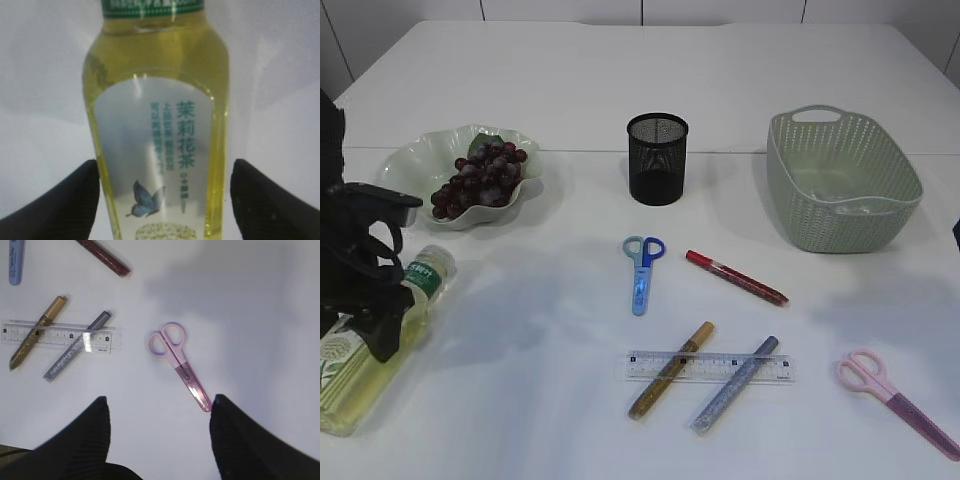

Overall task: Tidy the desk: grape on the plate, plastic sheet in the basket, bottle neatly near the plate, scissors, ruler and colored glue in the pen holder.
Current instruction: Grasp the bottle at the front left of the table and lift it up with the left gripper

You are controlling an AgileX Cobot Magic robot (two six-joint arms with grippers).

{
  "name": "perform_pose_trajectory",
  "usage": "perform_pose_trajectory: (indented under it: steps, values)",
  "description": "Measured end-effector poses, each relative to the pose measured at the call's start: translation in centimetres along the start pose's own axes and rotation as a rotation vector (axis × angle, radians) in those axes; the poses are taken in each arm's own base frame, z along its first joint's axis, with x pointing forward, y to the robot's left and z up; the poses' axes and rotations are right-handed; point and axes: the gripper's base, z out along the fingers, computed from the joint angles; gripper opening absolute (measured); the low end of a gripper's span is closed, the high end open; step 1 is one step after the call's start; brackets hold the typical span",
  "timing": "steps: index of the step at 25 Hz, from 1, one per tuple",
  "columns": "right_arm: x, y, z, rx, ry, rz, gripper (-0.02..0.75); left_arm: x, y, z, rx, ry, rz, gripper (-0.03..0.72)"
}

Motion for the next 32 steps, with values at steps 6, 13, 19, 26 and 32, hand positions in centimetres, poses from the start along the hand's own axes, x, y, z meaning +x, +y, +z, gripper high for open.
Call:
perform_pose_trajectory:
  steps: [6,13,19,26,32]
  values:
    - [0.0,0.0,0.0,0.0,0.0,0.0,0.494,-0.2,-0.1,1.2,0.003,0.031,0.002,0.591]
    - [0.0,0.0,0.0,0.0,-0.002,0.0,0.494,-0.5,-0.1,2.6,0.007,0.068,0.004,0.583]
    - [0.0,0.0,0.0,0.0,-0.005,0.0,0.494,-0.5,-0.2,2.6,0.008,0.074,0.003,0.453]
    - [-0.1,0.0,0.0,0.001,-0.007,0.0,0.494,-0.6,-0.3,2.6,0.036,0.064,-0.017,0.426]
    - [-0.1,0.0,0.0,0.001,-0.007,-0.004,0.494,-0.9,-0.7,2.5,0.091,0.038,-0.063,0.426]
